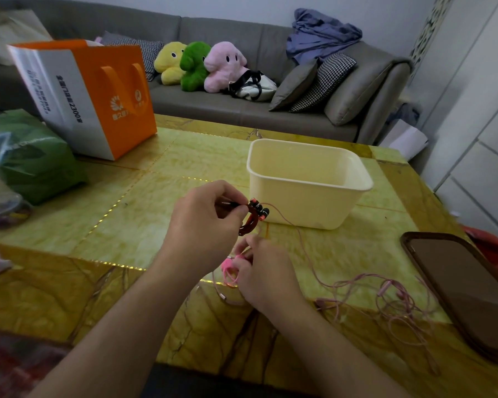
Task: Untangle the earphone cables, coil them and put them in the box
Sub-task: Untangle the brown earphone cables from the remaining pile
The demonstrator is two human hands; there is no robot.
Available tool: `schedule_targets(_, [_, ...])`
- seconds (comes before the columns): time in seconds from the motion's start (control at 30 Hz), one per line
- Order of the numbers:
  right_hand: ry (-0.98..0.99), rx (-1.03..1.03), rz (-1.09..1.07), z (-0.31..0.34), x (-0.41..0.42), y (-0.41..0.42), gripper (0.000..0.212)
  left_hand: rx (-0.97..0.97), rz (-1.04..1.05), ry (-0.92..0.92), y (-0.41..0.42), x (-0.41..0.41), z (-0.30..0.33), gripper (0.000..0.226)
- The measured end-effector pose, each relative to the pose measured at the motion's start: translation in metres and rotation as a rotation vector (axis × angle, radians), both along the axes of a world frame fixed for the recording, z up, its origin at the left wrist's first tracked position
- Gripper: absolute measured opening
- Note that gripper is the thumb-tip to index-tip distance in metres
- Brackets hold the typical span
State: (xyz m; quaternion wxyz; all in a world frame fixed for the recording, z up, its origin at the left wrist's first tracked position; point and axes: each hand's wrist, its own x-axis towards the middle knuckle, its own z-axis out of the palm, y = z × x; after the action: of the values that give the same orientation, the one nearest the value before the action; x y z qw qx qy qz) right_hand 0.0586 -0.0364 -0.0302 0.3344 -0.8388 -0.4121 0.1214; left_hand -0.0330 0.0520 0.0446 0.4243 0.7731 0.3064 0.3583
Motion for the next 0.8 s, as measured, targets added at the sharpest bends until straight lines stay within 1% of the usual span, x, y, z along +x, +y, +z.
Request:
schedule_targets(0.07, [0.018, -0.011, 0.022, 0.0, 0.001, 0.0, 0.01, -0.009, 0.002, 0.001, 0.0, 0.0, 0.0, 0.023])
schedule_targets(0.13, [-0.022, -0.025, 0.042, 0.0, 0.0, 0.001, 0.005, -0.018, 0.003, -0.001, 0.0, 0.0, 0.0, 0.023])
schedule_targets(0.23, [-0.106, -0.054, 0.043, 0.0, -0.005, 0.005, 0.012, -0.013, 0.004, 0.0, 0.0, 0.0, 0.0, 0.023])
schedule_targets(0.33, [-0.161, -0.061, 0.03, 0.001, -0.008, 0.009, 0.008, -0.014, 0.003, 0.004, 0.0, 0.0, 0.0, 0.024])
schedule_targets(0.53, [-0.124, -0.077, 0.005, -0.001, -0.008, 0.014, 0.006, -0.011, 0.006, 0.011, -0.001, 0.002, 0.0, 0.023])
schedule_targets(0.67, [-0.137, -0.083, -0.004, 0.0, -0.007, 0.015, 0.005, -0.007, 0.008, 0.014, -0.001, 0.001, 0.001, 0.022])
schedule_targets(0.73, [-0.143, -0.076, 0.003, 0.001, -0.008, 0.014, 0.007, -0.007, 0.004, 0.011, -0.001, 0.001, 0.001, 0.023])
schedule_targets(0.8, [-0.15, -0.087, 0.009, 0.002, -0.008, 0.014, 0.016, 0.002, 0.002, 0.015, -0.001, 0.001, 0.0, 0.024])
